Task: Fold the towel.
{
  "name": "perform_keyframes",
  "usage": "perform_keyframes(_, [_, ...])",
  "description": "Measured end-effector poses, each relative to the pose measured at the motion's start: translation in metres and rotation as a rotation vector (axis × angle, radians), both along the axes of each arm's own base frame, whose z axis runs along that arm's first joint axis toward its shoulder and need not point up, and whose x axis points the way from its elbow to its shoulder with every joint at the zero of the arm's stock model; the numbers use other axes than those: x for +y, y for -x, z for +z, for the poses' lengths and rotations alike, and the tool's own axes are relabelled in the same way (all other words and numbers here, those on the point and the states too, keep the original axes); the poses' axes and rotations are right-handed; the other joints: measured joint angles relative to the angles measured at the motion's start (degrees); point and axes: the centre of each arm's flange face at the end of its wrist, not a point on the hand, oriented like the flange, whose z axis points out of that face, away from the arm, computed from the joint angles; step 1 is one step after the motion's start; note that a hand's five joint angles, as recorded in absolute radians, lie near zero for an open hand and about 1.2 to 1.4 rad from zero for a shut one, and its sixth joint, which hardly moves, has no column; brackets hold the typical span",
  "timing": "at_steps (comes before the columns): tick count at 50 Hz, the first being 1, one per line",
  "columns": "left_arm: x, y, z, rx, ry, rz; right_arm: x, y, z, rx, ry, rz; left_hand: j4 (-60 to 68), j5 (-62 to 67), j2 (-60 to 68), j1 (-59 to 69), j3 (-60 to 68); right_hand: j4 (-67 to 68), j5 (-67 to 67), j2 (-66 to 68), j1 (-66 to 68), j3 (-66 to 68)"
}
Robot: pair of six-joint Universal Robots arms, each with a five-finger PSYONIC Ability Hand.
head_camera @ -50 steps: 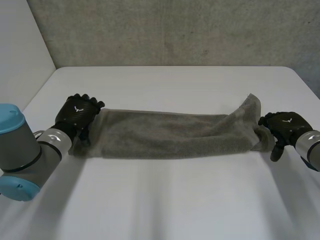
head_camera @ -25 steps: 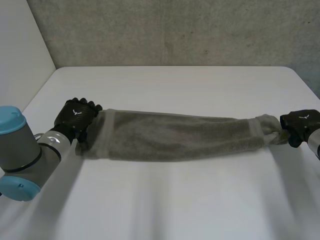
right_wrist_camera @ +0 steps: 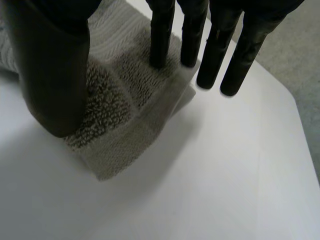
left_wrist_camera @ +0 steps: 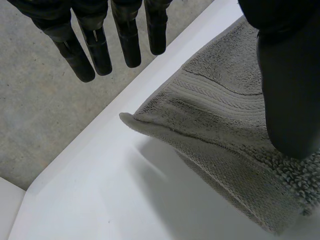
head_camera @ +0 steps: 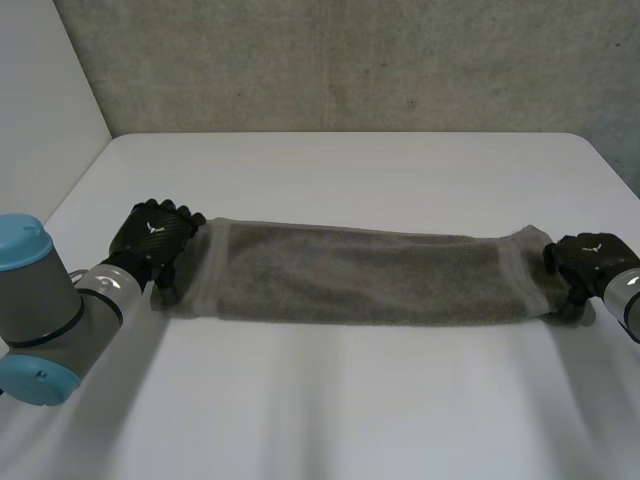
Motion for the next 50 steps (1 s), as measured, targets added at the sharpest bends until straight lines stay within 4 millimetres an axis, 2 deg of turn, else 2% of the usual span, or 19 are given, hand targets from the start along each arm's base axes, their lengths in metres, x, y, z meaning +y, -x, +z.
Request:
perform_keyframes(4, [0.000, 0.000, 0.000, 0.000, 0.000, 0.000, -0.004, 0.002, -0.009, 0.016, -0.018, -0.015, 0.0, 0.0, 0.0, 0.0, 0.0, 34.5, 34.7, 37.5, 36.0, 34.5])
perform_keyframes(6, [0.000, 0.000, 0.001, 0.001, 0.001, 0.000, -0.006, 0.004, -0.010, 0.031, -0.017, -0.029, 0.0, 0.0, 0.0, 0.0, 0.0, 45.2, 44.8, 46.5, 46.0, 45.7])
perform_keyframes(12, [0.000, 0.000, 0.002, 0.003, 0.004, 0.002, -0.016, 0.017, -0.001, 0.118, 0.029, -0.102, 0.0, 0.2, 0.0, 0.0, 0.0, 47.8, 46.6, 46.8, 47.1, 47.9])
perform_keyframes(19, [0.000, 0.000, 0.014, 0.015, 0.034, 0.007, -0.036, 0.055, 0.041, 0.333, 0.163, -0.203, 0.0, 0.2, 0.0, 0.0, 0.0, 47.8, 46.6, 46.8, 47.1, 47.9])
perform_keyframes(23, [0.000, 0.000, 0.024, 0.023, 0.059, 0.008, -0.042, 0.059, 0.062, 0.400, 0.228, -0.205, 0.0, 0.2, 0.0, 0.0, 0.0, 47.8, 46.6, 46.8, 47.2, 47.9])
perform_keyframes(25, [-0.001, 0.000, 0.029, 0.027, 0.074, 0.007, -0.042, 0.049, 0.074, 0.408, 0.272, -0.179, 0.0, 0.2, 0.0, 0.0, 0.0, 47.8, 46.6, 46.8, 47.3, 47.9])
perform_keyframes(27, [-0.001, 0.001, 0.036, 0.033, 0.094, 0.006, -0.039, 0.020, 0.091, 0.399, 0.349, -0.116, 0.0, 0.2, 0.0, 0.0, 0.0, 47.8, 46.6, 46.8, 47.3, 47.9])
perform_keyframes(28, [-0.001, 0.002, 0.037, 0.035, 0.098, 0.005, -0.038, 0.012, 0.095, 0.395, 0.368, -0.099, 0.0, 0.2, 0.0, 0.0, 0.0, 47.8, 46.6, 46.8, 47.3, 47.9])
perform_keyframes(31, [-0.001, 0.004, 0.045, 0.049, 0.118, 0.002, -0.026, -0.034, 0.111, 0.360, 0.464, 0.002, 0.0, 0.2, 0.0, 0.0, 0.0, 47.8, 46.6, 46.8, 47.3, 48.0])
perform_keyframes(33, [-0.001, 0.008, 0.051, 0.068, 0.130, -0.005, -0.008, -0.078, 0.118, 0.322, 0.542, 0.105, 0.0, 0.2, 0.0, 0.0, 0.0, 47.8, 46.6, 46.9, 47.4, 48.3])
perform_keyframes(37, [0.003, 0.015, 0.059, 0.105, 0.140, -0.022, 0.033, -0.146, 0.119, 0.256, 0.640, 0.280, 0.0, 0.2, 0.0, 0.0, 0.0, 47.8, 46.6, 46.9, 47.4, 48.4])
perform_keyframes(39, [0.006, 0.020, 0.063, 0.122, 0.143, -0.034, 0.060, -0.182, 0.111, 0.223, 0.672, 0.382, 0.0, 0.2, 0.0, 0.0, 0.0, 47.8, 46.6, 46.9, 47.4, 48.4])
perform_keyframes(40, [0.007, 0.021, 0.064, 0.126, 0.144, -0.037, 0.068, -0.191, 0.108, 0.216, 0.676, 0.410, 0.0, 0.2, 0.0, 0.0, 0.0, 47.8, 46.6, 46.9, 47.4, 48.4])
perform_keyframes(43, [0.012, 0.027, 0.066, 0.142, 0.144, -0.055, 0.108, -0.231, 0.080, 0.201, 0.671, 0.553, 0.0, 0.2, 0.0, 0.0, 0.0, 47.8, 46.6, 47.0, 47.4, 48.5])
perform_keyframes(44, [0.012, 0.028, 0.066, 0.143, 0.144, -0.058, 0.113, -0.235, 0.076, 0.202, 0.667, 0.570, 0.0, 0.2, 0.0, 0.0, 0.0, 47.8, 46.6, 46.9, 47.4, 48.5])
perform_keyframes(46, [0.015, 0.032, 0.067, 0.147, 0.144, -0.065, 0.134, -0.251, 0.054, 0.212, 0.642, 0.644, 0.0, 0.2, 0.0, 0.0, 0.0, 47.8, 46.6, 46.9, 47.4, 48.5])
perform_keyframes(48, [0.017, 0.033, 0.067, 0.148, 0.144, -0.067, 0.144, -0.259, 0.037, 0.229, 0.618, 0.688, 0.0, 0.2, 0.0, 0.0, 0.0, 47.8, 46.6, 46.9, 47.4, 48.5])
perform_keyframes(50, [0.018, 0.035, 0.067, 0.147, 0.143, -0.066, 0.153, -0.264, 0.017, 0.253, 0.587, 0.730, 0.0, 0.2, 0.0, 0.0, 0.0, 34.4, 33.0, 34.0, 34.3, 35.2])
